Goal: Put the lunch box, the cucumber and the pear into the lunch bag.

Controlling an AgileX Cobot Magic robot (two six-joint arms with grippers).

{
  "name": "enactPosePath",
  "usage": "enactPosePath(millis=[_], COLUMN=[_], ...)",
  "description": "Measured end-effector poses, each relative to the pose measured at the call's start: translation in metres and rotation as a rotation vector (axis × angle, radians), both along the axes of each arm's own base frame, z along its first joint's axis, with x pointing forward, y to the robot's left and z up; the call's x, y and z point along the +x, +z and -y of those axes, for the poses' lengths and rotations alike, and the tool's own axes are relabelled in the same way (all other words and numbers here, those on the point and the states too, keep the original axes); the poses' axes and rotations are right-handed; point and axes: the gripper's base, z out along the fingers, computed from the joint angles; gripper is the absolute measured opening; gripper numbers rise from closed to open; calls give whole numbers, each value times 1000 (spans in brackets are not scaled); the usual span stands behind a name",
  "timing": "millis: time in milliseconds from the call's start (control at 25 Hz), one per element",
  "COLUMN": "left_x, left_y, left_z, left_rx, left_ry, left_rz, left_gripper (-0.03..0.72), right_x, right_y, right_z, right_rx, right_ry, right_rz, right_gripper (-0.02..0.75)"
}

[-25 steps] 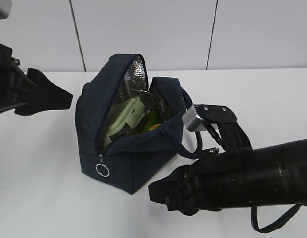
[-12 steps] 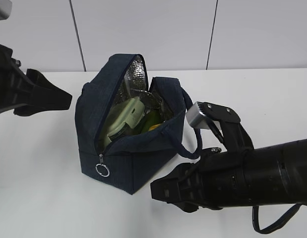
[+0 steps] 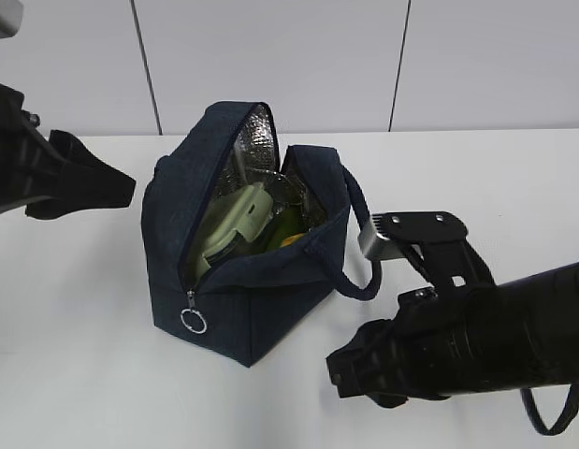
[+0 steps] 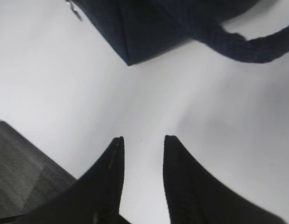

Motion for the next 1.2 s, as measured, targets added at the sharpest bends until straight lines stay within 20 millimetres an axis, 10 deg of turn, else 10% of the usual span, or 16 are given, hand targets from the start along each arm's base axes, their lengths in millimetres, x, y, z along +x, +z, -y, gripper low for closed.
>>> enactPosePath(millis=[520,1200], left_x=[0,0], left_y=[0,0], left_z=[0,0], left_rx=[0,0], left_ry=[0,0], left_rz=[0,0], left_gripper=[267,252], right_x=[-35,-12], right_y=[-16,-60], right_z=[-13,-50], right_rx=[-76,48], right_ry=[190,239], right_rz=[527,654], right_gripper=[230,261])
